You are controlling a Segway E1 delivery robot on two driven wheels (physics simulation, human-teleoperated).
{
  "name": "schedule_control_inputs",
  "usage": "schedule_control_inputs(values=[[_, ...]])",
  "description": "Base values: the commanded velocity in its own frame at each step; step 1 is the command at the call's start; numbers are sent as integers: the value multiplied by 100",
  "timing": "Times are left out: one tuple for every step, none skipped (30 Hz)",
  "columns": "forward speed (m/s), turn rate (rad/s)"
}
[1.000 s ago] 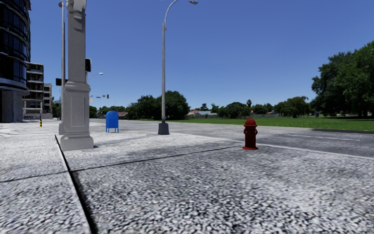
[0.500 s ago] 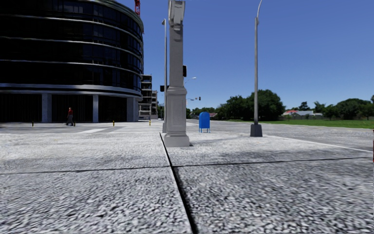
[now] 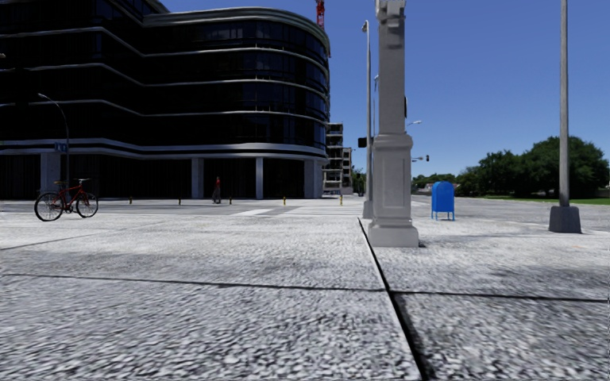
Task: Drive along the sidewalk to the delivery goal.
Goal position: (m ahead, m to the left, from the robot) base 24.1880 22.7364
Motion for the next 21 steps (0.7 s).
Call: schedule_control_inputs(values=[[194,0],[194,0],[195,0],[196,0],[196,0],[196,0],[196,0],[196,0],[196,0],[194,0],[194,0],[194,0],[194,0],[194,0],[194,0],[194,0],[194,0],[194,0],[194,0],[194,0],[194,0]])
